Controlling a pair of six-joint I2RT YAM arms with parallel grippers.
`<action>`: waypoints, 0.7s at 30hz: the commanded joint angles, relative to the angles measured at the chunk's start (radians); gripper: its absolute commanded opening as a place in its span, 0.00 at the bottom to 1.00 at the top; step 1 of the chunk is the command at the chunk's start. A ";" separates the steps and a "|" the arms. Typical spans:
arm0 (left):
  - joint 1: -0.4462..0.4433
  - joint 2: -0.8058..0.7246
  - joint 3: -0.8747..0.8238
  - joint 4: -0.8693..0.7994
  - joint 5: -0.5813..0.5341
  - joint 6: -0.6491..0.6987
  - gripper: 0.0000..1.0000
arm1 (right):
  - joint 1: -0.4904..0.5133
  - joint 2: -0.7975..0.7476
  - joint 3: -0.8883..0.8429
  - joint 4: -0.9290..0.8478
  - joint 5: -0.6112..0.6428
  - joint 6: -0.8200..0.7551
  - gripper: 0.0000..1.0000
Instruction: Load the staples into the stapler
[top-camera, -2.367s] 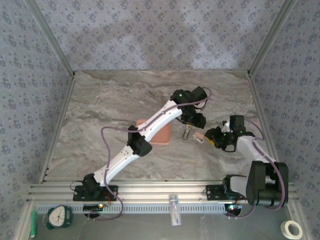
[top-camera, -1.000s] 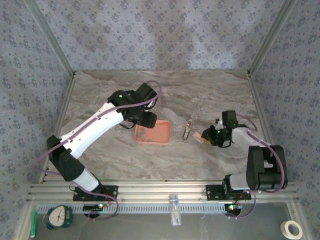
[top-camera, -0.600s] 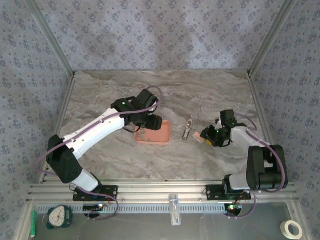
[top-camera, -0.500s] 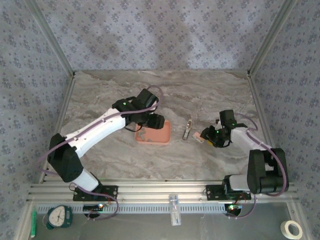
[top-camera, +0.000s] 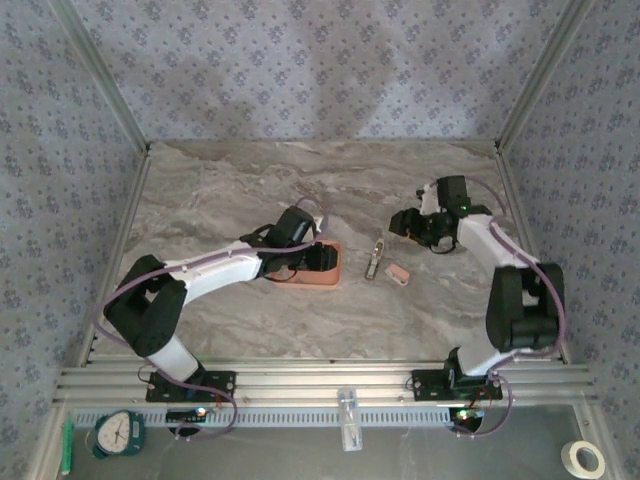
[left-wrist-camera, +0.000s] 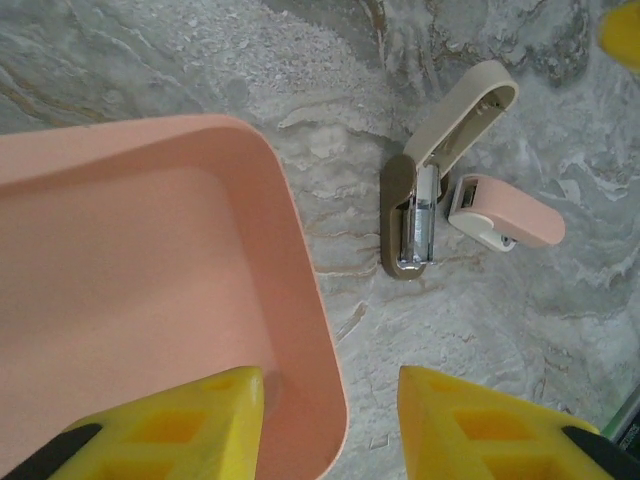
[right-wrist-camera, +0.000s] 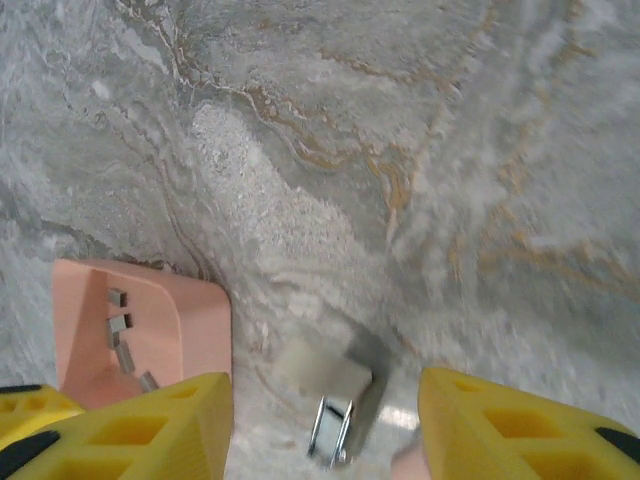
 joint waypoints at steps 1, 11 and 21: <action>-0.009 -0.011 -0.029 0.234 0.025 -0.046 0.39 | 0.007 0.095 0.050 0.015 -0.104 -0.106 0.55; -0.004 0.028 -0.025 0.223 0.028 0.001 0.38 | 0.073 0.200 0.055 0.055 -0.272 -0.136 0.51; -0.006 0.045 -0.045 0.228 0.039 0.018 0.36 | 0.084 0.141 0.005 0.014 -0.198 -0.141 0.42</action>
